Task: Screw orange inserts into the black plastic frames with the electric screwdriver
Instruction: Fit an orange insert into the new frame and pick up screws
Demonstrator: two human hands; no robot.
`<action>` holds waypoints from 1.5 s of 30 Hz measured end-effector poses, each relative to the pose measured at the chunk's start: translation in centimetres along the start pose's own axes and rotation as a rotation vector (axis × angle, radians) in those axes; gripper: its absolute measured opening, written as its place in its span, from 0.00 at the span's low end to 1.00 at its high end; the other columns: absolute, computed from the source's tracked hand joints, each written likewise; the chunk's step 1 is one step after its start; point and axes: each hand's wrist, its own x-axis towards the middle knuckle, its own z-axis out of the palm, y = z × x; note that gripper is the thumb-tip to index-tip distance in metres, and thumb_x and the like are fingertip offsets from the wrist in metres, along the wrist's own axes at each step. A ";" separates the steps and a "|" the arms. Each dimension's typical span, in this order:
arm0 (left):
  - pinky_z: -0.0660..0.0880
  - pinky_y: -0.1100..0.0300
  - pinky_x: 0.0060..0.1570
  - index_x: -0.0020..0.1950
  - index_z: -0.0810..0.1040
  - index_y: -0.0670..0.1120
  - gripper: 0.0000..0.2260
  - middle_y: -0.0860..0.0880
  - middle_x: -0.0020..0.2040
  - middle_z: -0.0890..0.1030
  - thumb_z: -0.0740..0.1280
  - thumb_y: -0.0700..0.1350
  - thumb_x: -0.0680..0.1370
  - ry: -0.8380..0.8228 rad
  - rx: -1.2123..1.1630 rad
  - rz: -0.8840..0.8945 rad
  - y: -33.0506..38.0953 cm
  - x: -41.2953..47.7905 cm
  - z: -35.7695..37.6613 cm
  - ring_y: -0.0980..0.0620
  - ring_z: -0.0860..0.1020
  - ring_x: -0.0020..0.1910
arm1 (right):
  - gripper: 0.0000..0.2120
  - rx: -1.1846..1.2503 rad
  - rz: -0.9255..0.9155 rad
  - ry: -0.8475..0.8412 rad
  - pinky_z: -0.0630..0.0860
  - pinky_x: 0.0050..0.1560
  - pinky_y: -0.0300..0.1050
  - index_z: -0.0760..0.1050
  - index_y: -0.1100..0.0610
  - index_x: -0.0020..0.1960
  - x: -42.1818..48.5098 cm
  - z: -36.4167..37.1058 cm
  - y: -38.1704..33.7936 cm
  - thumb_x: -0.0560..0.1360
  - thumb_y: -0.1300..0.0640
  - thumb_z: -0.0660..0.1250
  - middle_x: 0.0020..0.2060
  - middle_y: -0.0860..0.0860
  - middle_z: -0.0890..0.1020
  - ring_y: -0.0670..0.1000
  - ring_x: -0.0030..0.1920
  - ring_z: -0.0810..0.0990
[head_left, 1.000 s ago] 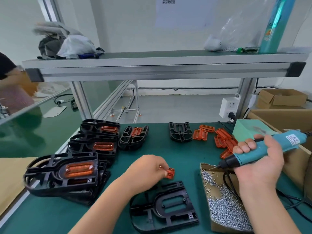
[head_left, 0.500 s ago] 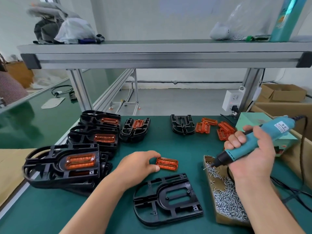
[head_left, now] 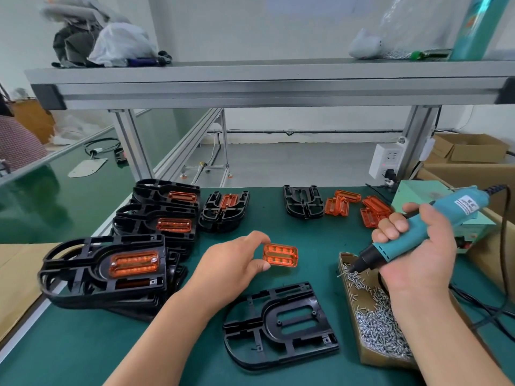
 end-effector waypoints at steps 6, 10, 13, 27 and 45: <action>0.64 0.60 0.36 0.67 0.71 0.59 0.14 0.57 0.34 0.71 0.67 0.57 0.83 0.005 -0.074 0.066 0.6 -0.5 0.0 0.57 0.72 0.37 | 0.07 0.007 -0.001 0.017 0.67 0.36 0.41 0.74 0.53 0.46 0.1 -0.2 0.0 0.81 0.52 0.62 0.34 0.48 0.69 0.48 0.33 0.67; 0.67 0.58 0.34 0.66 0.71 0.61 0.13 0.58 0.35 0.72 0.69 0.55 0.82 0.040 -0.239 0.074 1.1 -0.9 0.0 0.55 0.71 0.35 | 0.07 0.026 0.003 0.020 0.68 0.36 0.41 0.74 0.53 0.46 0.1 -0.2 0.0 0.81 0.52 0.62 0.34 0.48 0.69 0.48 0.33 0.67; 0.68 0.60 0.35 0.66 0.71 0.63 0.13 0.57 0.35 0.69 0.69 0.55 0.83 0.088 -0.362 0.090 1.6 -1.1 -0.2 0.56 0.68 0.33 | 0.07 0.031 0.007 0.027 0.68 0.35 0.41 0.74 0.53 0.46 0.1 -0.2 0.0 0.81 0.52 0.62 0.34 0.48 0.69 0.47 0.33 0.68; 0.68 0.66 0.34 0.71 0.68 0.64 0.18 0.58 0.37 0.69 0.63 0.63 0.81 0.219 -0.351 0.177 3.3 -1.6 -0.7 0.53 0.71 0.34 | 0.07 0.046 0.009 0.044 0.68 0.35 0.40 0.75 0.53 0.45 0.1 0.0 -0.2 0.80 0.52 0.63 0.34 0.48 0.68 0.47 0.33 0.68; 0.69 0.60 0.35 0.47 0.77 0.52 0.04 0.60 0.29 0.72 0.69 0.46 0.81 -0.036 -0.518 -0.252 -1.1 -0.2 1.6 0.60 0.68 0.29 | 0.07 0.027 0.009 0.040 0.68 0.36 0.41 0.74 0.53 0.46 -0.1 0.1 -0.2 0.81 0.52 0.63 0.34 0.48 0.69 0.47 0.33 0.68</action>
